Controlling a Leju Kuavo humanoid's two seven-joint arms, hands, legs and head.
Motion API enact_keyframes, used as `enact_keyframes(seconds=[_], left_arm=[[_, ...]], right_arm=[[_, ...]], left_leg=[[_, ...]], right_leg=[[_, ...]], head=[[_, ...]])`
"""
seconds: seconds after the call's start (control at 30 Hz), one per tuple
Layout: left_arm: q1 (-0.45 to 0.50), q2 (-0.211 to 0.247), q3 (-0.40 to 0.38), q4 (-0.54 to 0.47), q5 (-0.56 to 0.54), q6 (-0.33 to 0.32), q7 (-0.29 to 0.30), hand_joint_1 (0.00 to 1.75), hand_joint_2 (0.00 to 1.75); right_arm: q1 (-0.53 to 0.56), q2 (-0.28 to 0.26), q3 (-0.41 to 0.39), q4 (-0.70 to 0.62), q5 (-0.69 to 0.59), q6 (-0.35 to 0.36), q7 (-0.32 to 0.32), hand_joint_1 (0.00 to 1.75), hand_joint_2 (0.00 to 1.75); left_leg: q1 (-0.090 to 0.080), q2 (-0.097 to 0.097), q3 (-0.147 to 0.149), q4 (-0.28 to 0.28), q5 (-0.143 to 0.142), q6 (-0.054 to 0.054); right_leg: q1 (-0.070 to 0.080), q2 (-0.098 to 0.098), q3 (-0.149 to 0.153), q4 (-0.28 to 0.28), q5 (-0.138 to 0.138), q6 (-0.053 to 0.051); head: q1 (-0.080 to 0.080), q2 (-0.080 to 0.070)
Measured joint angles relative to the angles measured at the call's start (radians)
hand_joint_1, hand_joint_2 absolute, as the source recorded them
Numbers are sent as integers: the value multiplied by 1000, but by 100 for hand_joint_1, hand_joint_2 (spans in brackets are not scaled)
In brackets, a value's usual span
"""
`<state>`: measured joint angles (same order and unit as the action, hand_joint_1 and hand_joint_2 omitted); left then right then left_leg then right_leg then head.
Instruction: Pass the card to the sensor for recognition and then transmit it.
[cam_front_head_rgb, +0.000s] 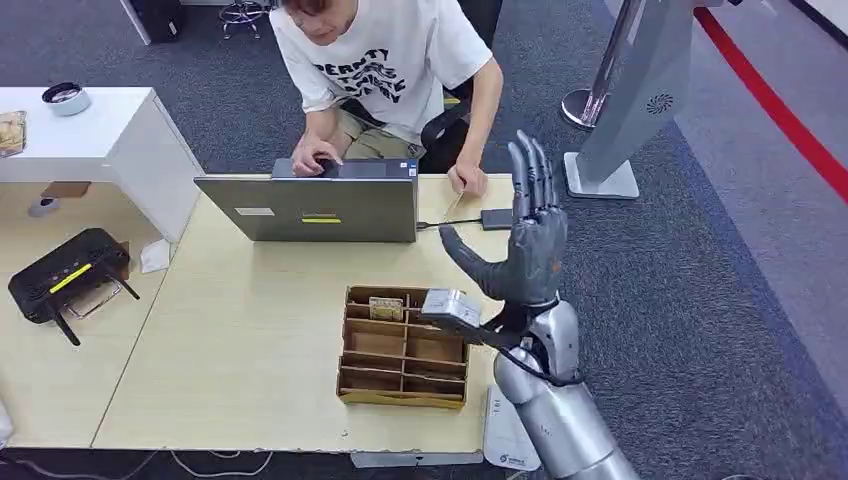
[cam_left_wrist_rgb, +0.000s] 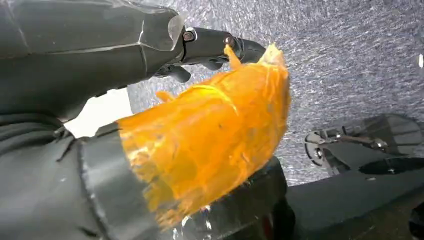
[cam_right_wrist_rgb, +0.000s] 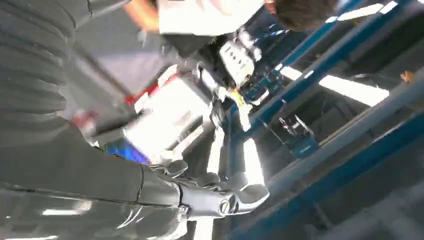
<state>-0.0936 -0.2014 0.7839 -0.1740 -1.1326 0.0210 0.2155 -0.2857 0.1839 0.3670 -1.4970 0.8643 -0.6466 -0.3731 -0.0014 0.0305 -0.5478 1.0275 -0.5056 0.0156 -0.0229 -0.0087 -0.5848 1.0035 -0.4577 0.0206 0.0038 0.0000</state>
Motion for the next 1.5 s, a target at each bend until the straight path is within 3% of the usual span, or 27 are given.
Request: enact_keyframes(seconds=[0.33, 0.37, 0.4, 0.47, 0.87, 1.0, 1.17, 1.43, 1.47, 1.5], left_arm=[[10, -6, 45, 0, 45, 39, -4, 0, 0], [11, -6, 49, 0, 48, 40, -4, 0, 0], [12, -6, 52, 0, 51, 40, -4, 0, 0], [13, -8, 61, 0, 56, 42, -5, 0, 0], [17, -8, 84, 0, 71, 48, -9, 0, 0], [17, -8, 88, 0, 72, 50, -16, 0, 0], [17, -8, 90, 0, 72, 51, -18, 0, 0], [17, -8, 91, 0, 72, 51, -18, 0, 0], [17, -8, 91, 0, 72, 51, -19, 0, 0], [17, -8, 91, 0, 72, 51, -19, 0, 0]], right_arm=[[194, -26, 65, -204, -234, 1, -18, 2, 175], [209, -32, 72, -215, -244, 1, -20, 30, 175], [223, -37, 77, -224, -250, 1, -23, 134, 175], [239, -47, 88, -235, -260, 1, -26, 175, 175], [273, -103, 174, -223, -281, 4, 3, 175, 175], [255, -126, 227, -178, -257, 17, 33, 141, 175], [209, -150, 299, -93, -207, 54, 78, 141, 175], [187, -159, 334, -38, -202, 58, 88, 141, 175], [186, -159, 336, -35, -202, 58, 88, 134, 175], [185, -160, 338, -32, -202, 58, 88, 110, 175]], left_leg=[[0, 0, 0, 0, 0, 1], [0, 0, 0, 0, 0, 1], [0, 0, 0, 0, 0, 1], [0, 0, 0, 0, 0, 1], [0, 0, 0, 0, 0, 0], [0, 0, -1, 0, 0, 1], [0, 0, 0, 0, 0, 1], [0, 0, -1, 0, 0, 1], [0, 0, -1, 0, 0, 1], [0, 0, -1, 0, 0, 1]], right_leg=[[0, 0, 0, 0, 0, 0], [0, 0, 0, 0, 0, 0], [0, 0, 0, 0, 0, 0], [0, 0, -1, 0, 0, 0], [0, 0, 0, 0, 0, 0], [0, 0, 0, 0, 0, 0], [0, 0, 0, 0, 0, 0], [0, 0, 0, 0, 0, 0], [0, 0, 0, 0, 0, 0], [0, 0, 0, 0, 0, 0]], head=[[0, 0], [0, 0], [0, 0], [0, 0], [0, 0], [0, 0], [-1, 0], [0, 0], [0, 0], [0, 0]])
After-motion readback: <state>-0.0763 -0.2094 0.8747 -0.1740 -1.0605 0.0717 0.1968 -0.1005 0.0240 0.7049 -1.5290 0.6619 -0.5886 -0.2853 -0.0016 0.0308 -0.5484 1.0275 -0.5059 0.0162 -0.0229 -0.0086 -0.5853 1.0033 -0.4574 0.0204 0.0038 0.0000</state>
